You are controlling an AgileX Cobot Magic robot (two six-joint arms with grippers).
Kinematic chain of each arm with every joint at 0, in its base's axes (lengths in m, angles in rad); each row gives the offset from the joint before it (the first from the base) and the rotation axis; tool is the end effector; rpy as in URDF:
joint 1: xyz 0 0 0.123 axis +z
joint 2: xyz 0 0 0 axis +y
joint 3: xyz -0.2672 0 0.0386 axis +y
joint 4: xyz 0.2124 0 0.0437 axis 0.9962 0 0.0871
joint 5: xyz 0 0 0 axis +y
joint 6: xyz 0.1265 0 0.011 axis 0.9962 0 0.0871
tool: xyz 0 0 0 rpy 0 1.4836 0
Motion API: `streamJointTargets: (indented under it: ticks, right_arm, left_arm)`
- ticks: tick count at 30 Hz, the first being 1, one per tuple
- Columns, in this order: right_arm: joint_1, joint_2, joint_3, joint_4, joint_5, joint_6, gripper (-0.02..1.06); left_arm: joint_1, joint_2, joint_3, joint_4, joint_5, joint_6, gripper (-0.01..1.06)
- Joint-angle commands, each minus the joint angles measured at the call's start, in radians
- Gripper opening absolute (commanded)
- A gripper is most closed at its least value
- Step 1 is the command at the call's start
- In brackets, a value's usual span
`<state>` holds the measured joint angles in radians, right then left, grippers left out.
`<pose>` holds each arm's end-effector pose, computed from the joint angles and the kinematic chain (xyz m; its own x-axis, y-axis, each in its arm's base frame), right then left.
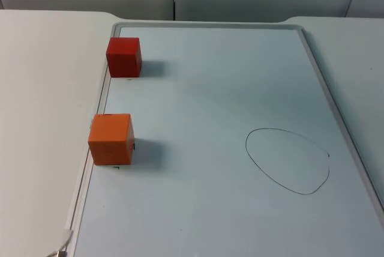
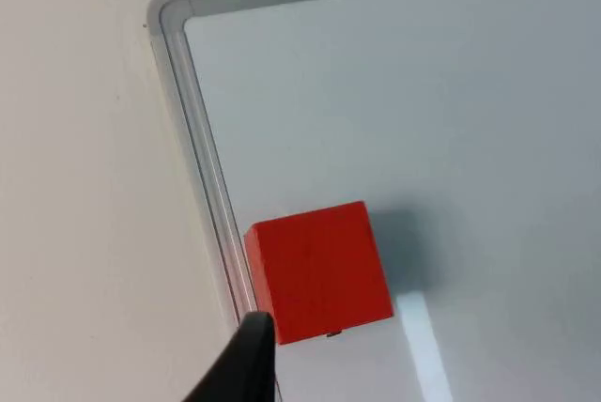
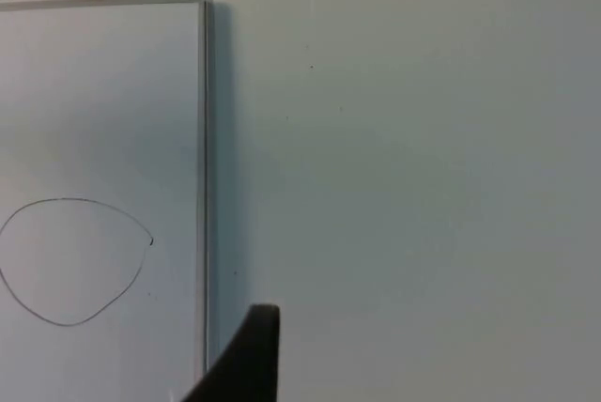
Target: Pick up one cube with the left hand and another cube with the right hand. First place the cube in the right hand at the target position, then stack the cube in the left hand on top.
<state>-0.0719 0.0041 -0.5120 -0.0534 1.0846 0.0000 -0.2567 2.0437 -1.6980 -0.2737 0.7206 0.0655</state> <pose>0.0088 -0.0066 0.2446 -0.4711 0.0089 -0.8820 0.1016 0.9938 -0.0442 0.4220 -0.1342 0.2100 -0.8340 0.0745 -0.5467 0.2327 0.9459 -0.2260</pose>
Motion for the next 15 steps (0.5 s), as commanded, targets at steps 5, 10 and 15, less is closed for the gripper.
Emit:
streamJointTargets:
  ticks: [5,10,15]
  right_arm:
    - [-0.009,-0.004,0.004,0.002,-0.009,0.000,0.99]
    - [-0.009,-0.004,0.004,0.002,-0.009,0.000,0.99]
    - [-0.009,-0.004,0.004,0.002,-0.009,0.000,0.99]
  left_arm:
    - [-0.025,0.111,-0.082,0.008,0.002,-0.053,1.03]
    - [-0.029,0.192,-0.122,0.090,0.011,-0.135,1.03]
    - [-0.029,0.242,-0.146,0.108,0.000,-0.136,1.03]
